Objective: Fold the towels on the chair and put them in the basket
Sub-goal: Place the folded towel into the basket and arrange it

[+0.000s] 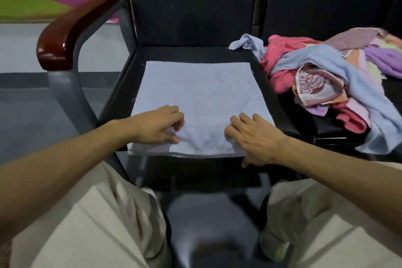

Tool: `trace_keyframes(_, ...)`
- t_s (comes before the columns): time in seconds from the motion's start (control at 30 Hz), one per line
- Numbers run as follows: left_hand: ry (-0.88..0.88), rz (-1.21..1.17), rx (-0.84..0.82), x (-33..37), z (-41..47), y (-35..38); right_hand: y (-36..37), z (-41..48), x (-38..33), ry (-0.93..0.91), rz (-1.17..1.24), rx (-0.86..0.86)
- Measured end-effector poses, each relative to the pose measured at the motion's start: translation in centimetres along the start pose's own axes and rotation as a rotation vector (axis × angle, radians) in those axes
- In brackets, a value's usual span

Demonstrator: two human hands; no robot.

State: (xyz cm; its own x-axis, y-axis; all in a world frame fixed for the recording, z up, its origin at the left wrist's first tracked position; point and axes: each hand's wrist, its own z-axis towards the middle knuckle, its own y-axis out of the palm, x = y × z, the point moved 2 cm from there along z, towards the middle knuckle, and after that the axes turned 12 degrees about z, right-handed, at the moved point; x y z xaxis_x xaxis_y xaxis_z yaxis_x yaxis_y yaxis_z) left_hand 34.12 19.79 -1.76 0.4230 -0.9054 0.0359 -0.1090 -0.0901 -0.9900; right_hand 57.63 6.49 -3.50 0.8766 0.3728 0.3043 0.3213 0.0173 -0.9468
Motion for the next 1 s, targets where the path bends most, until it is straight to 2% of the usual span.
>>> trace_keyframes(0.1, -0.026, -0.09, -0.036, -0.5, 0.4, 0.1, 0.4, 0.1, 0.0, -0.015, -0.03, 0.126)
trace_keyframes(0.2, -0.064, -0.174, -0.031, -0.9, 1.0, 0.1, 0.1, 0.0, 0.9, -0.13, 0.121, 0.188)
trace_keyframes(0.27, -0.111, -0.211, -0.009, -1.2, 1.5, 0.0, -0.9, -0.1, 1.6, -0.132, 0.283, 0.158)
trace_keyframes(0.37, -0.19, -0.238, 0.073, -2.0, 2.5, -0.3, -1.9, 0.8, 3.5, 0.075, 0.555, 0.049)
trace_keyframes(0.47, -0.244, -0.144, 0.215, -2.4, 3.6, -0.7, -1.9, 2.4, 5.1, 0.216, 0.726, 0.088)
trace_keyframes(0.57, -0.227, -0.06, 0.317, -1.8, 4.5, -1.4, -2.0, 3.9, 6.3, 0.303, 0.792, 0.094)
trace_keyframes(0.73, -0.173, -0.164, 0.122, -0.8, 4.0, -1.1, -3.2, 4.9, 5.8, 0.238, 0.635, -0.023)
trace_keyframes(0.8, -0.16, -0.116, 0.066, -0.8, 3.4, -0.7, -3.4, 4.6, 4.7, 0.239, 0.59, -0.112)
trace_keyframes(0.93, -0.084, -0.047, 0.077, -0.6, 2.7, -0.1, -2.8, 4.0, 2.6, 0.189, 0.284, -0.233)
trace_keyframes(1.0, -0.036, -0.069, 0.094, -0.5, 2.1, -0.2, -2.8, 3.6, 2.3, 0.169, 0.292, -0.217)
